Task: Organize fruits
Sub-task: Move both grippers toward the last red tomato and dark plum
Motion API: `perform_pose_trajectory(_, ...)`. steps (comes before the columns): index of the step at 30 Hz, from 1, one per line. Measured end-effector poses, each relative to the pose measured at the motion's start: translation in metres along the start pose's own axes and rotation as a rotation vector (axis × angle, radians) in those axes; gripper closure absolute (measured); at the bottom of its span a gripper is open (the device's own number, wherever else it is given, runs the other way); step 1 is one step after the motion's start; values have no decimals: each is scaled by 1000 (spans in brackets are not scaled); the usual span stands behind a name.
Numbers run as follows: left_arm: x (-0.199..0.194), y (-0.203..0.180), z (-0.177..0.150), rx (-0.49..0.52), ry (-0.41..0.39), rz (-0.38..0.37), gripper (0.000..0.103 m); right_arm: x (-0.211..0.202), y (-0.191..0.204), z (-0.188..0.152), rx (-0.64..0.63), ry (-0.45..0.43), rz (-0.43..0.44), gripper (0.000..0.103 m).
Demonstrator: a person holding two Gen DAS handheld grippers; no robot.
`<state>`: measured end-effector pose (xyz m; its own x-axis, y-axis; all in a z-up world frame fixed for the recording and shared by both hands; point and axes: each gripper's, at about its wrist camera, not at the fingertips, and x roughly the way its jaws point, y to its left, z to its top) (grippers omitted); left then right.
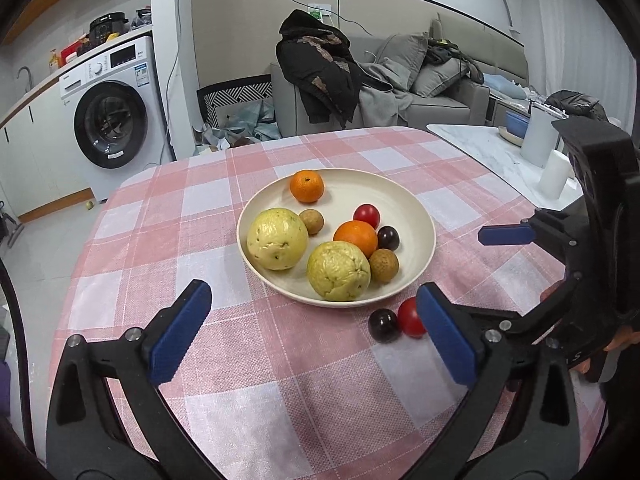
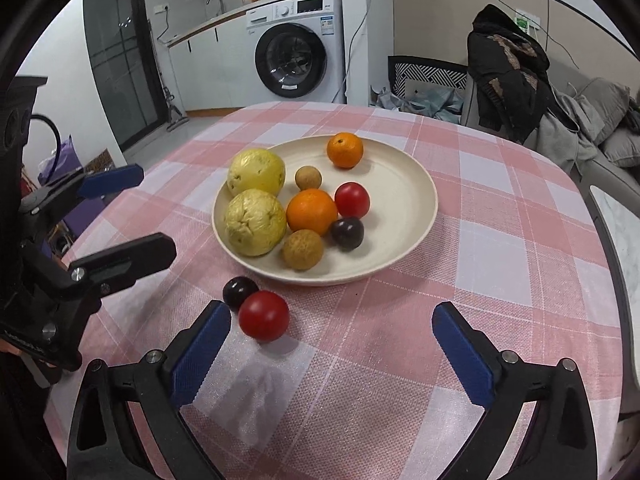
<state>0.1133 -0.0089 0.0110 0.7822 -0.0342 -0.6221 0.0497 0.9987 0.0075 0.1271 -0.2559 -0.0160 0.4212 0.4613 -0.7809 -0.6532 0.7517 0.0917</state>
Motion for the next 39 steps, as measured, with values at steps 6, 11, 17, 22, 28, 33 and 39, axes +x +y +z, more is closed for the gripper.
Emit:
perform_pose_trajectory(6,0,10,-3,-17,7,-1,1,9,10,-4,-43,50,-9,0)
perform_pose_trajectory(11,4,18,-4,-44,17,-9,1,18,15,-7,-53,79,-17,0)
perform_pose_trajectory(17,9,22,-5,-56,32,-4,1,26,20,-9,-63,103,-40,0)
perform_pose_trajectory(22,13,21,-6,-56,41,-10,1,31,24,-10,-80,116,-68,1)
perform_pose_trajectory(28,17,21,-7,-59,56,-13,1,29,29,-10,-100,94,-45,8)
perform_pose_trajectory(33,19,21,-8,-62,65,-18,1,27,30,-9,-95,82,-6,27)
perform_pose_trajectory(39,21,20,-10,-62,73,-19,1,27,35,-9,-98,79,23,42)
